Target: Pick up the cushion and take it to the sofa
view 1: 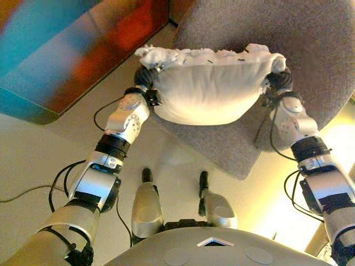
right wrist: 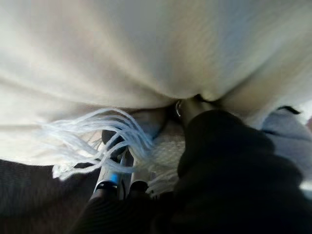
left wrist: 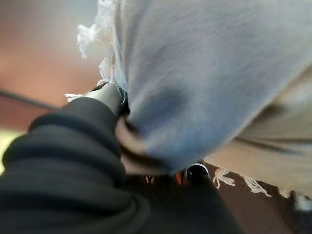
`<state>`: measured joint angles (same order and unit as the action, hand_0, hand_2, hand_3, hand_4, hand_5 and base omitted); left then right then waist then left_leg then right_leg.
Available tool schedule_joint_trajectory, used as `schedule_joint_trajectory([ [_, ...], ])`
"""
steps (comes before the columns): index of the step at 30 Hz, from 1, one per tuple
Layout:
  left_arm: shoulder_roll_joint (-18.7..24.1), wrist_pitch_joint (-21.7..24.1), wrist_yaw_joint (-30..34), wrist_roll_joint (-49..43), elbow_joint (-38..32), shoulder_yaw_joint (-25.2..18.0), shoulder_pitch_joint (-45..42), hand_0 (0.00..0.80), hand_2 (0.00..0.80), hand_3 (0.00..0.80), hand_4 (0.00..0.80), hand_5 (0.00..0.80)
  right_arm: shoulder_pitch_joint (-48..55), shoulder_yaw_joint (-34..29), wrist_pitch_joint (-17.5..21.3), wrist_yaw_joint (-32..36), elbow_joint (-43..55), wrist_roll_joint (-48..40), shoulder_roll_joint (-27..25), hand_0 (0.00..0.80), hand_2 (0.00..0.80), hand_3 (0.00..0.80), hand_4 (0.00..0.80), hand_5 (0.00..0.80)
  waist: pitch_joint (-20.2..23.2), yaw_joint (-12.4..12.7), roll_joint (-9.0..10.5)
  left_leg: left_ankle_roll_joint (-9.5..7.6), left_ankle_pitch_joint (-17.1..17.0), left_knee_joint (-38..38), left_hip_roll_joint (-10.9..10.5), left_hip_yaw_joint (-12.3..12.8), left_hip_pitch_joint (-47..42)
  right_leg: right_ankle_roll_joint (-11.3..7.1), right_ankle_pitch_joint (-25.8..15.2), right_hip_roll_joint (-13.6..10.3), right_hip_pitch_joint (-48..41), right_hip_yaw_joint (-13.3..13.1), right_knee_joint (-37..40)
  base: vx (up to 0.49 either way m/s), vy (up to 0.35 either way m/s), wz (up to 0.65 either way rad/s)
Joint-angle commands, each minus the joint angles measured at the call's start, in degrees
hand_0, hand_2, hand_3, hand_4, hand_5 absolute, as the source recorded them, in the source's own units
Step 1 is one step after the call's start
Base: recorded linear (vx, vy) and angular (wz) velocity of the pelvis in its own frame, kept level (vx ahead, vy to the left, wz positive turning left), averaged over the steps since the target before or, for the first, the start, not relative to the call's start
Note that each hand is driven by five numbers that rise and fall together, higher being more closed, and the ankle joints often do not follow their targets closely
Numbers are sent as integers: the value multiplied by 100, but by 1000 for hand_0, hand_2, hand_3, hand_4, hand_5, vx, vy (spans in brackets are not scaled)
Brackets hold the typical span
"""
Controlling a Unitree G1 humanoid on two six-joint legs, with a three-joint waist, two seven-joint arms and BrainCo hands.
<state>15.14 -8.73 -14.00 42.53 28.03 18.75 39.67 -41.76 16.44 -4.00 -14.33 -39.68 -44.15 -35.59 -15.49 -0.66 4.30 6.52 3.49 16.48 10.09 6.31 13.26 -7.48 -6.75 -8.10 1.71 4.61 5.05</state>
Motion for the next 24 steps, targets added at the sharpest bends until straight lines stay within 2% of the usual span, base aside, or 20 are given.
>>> schedule_joint_trajectory([
  [1, -639, 83, -187, 658, -491, 748, 576, 800, 800, 800, 800, 800, -1007, 5, 75, 522, -278, -76, -207, 800, 800, 800, 800, 800, 1068, 141, 359, 536, -493, 175, 548, -324, 712, -644, 611, -576, -886, -3, -159, 163, -32, -9],
  [6, -831, -55, -661, 857, -181, 838, 553, 800, 800, 800, 800, 800, -1420, 30, -526, 686, -1654, -286, -97, 800, 800, 800, 800, 800, 1115, 295, 362, 591, -495, 336, 602, -416, 790, -659, 663, -546, -1012, 64, -131, 99, -44, -9],
  [10, -672, 146, -614, 1283, 183, 762, 639, 800, 800, 800, 800, 800, -1778, 86, -517, 587, -2172, -452, 84, 800, 800, 800, 800, 800, 981, 378, 309, 642, -584, 468, 645, -483, 1026, -673, 671, -544, -1019, 92, -85, -4, 1, -9],
  [16, -338, 354, -312, 917, 405, 910, 1079, 800, 800, 800, 800, 800, -2391, 271, -301, 402, -2512, -365, 172, 800, 800, 800, 800, 800, 634, 494, 203, 733, -722, 706, 658, -693, 1701, -752, 646, -573, -869, 151, -9, -110, 7, 3],
  [17, -255, 377, -299, 937, 445, 934, 1187, 800, 800, 800, 800, 800, -2535, 344, -300, 353, -2569, -426, 176, 210, 210, 210, 210, 210, 559, 510, 180, 757, -781, 702, 664, -730, 1838, -752, 638, -577, -801, 150, -5, -146, 38, 4],
  [18, -191, 381, -277, 960, 488, 941, 1274, 800, 800, 800, 800, 800, -2632, 373, -324, 355, -2594, -477, 189, 0, 0, 0, 0, 0, 511, 512, 166, 766, -823, 700, 658, -756, 1947, -752, 627, -577, -735, 145, -5, -129, 38, 0],
  [19, -136, 412, -231, 991, 520, 936, 1352, 618, 618, 618, 618, 618, -2709, 388, -359, 351, -2598, -525, 198, 0, 0, 0, 0, 0, 474, 508, 158, 770, -862, 692, 655, -768, 2042, -752, 616, -580, -670, 148, -5, -124, 38, 0],
  [20, -60, 449, -162, 991, 540, 930, 1458, 179, 179, 179, 179, 179, -2816, 422, -390, 315, -2606, -568, 224, 0, 0, 0, 0, 0, 418, 512, 152, 777, -917, 665, 653, -772, 2159, -752, 594, -590, -570, 152, -5, -127, 28, -1],
  [21, 2, 461, -143, 948, 534, 939, 1541, 0, 0, 0, 0, 0, -2902, 459, -420, 326, -2638, -629, 233, 0, 0, 0, 0, 0, 368, 518, 149, 778, -952, 652, 641, -784, 2258, -752, 570, -599, -484, 146, -5, -121, 22, 2],
  [24, 175, 571, -180, 925, 544, 926, 1740, 0, 0, 0, 0, 0, -3054, 509, -381, 202, -2710, -923, 266, 0, 0, 0, 0, 0, 232, 525, 148, 782, -1004, 634, 607, -793, 2442, -752, 499, -622, -275, 132, -5, -83, 18, 13],
])
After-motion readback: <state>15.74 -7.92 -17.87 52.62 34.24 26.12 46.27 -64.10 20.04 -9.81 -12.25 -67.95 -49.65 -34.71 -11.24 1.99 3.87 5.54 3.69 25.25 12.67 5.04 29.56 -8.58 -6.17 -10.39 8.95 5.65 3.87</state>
